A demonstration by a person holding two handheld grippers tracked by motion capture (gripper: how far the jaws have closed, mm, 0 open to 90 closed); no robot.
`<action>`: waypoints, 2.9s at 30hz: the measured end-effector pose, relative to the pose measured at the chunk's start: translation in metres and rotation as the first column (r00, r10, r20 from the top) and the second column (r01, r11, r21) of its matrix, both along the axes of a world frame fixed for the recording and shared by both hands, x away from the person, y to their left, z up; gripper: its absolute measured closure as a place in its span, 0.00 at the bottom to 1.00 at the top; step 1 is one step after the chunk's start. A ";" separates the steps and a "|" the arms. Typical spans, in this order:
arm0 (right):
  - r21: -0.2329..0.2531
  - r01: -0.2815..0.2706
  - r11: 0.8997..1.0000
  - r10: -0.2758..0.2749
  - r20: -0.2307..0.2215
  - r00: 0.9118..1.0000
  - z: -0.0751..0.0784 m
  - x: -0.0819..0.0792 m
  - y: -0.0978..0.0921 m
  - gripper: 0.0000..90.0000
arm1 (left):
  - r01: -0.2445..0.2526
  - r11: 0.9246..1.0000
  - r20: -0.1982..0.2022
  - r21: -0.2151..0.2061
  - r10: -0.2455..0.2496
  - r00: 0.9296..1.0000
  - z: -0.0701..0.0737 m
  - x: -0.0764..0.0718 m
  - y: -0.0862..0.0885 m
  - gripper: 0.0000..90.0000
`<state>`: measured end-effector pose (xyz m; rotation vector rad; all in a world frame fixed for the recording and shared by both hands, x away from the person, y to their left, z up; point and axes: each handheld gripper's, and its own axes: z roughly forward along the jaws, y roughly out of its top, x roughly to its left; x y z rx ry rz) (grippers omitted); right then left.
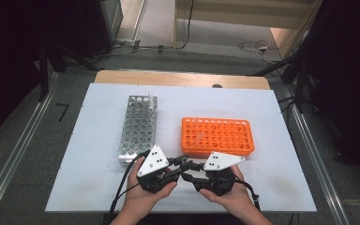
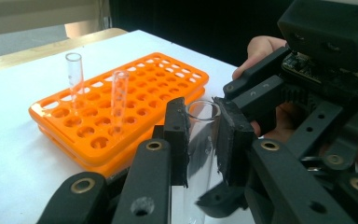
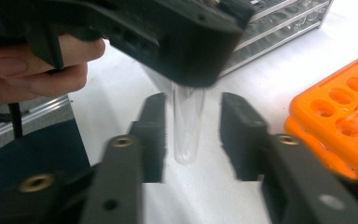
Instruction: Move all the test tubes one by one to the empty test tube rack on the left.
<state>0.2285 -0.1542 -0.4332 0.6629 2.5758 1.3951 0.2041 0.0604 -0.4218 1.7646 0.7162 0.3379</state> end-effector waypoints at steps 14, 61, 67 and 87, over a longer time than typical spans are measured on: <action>0.082 0.106 0.991 -0.110 0.057 0.992 0.013 0.011 -0.046 0.00 | -0.059 0.998 -0.003 -0.020 0.059 0.998 0.004 0.011 0.021 0.84; 0.056 0.281 0.958 -0.284 0.072 0.956 -0.007 0.017 -0.140 0.00 | -0.260 0.963 0.012 -0.078 0.261 0.965 0.033 0.104 0.074 0.84; 0.054 0.277 0.959 -0.280 0.073 0.957 -0.008 0.018 -0.141 0.00 | -0.295 0.952 0.013 -0.076 0.297 0.955 0.031 0.120 0.079 0.84; 0.050 0.277 0.960 -0.280 0.071 0.957 -0.009 0.019 -0.143 0.00 | -0.437 0.897 0.063 -0.068 0.442 0.895 0.018 0.157 0.090 0.84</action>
